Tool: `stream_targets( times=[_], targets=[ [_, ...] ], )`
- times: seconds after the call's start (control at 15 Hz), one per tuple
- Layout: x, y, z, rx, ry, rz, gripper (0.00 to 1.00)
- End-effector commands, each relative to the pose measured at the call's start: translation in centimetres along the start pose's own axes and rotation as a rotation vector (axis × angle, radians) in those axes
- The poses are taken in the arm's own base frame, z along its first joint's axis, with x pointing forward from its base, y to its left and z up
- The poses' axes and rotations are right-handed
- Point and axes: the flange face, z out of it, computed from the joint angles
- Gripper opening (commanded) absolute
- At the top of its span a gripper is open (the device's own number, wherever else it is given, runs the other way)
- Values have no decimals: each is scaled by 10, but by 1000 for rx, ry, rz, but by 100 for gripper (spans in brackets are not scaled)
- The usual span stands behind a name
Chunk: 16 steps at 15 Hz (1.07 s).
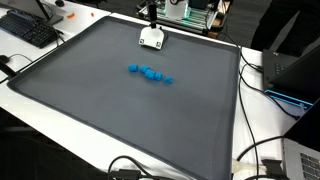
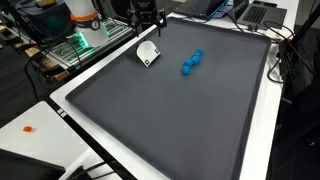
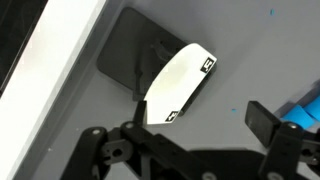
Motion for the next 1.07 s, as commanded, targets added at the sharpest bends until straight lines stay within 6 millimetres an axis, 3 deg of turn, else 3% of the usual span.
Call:
stream_targets(
  times=[0.0, 0.47, 1.0],
  targets=[
    [-11, -9, -30, -14, 63, -189, 100],
    [-35, -52, -65, 79, 112, -581, 100],
    [-61, -80, -68, 108, 117, -1026, 100]
  ],
)
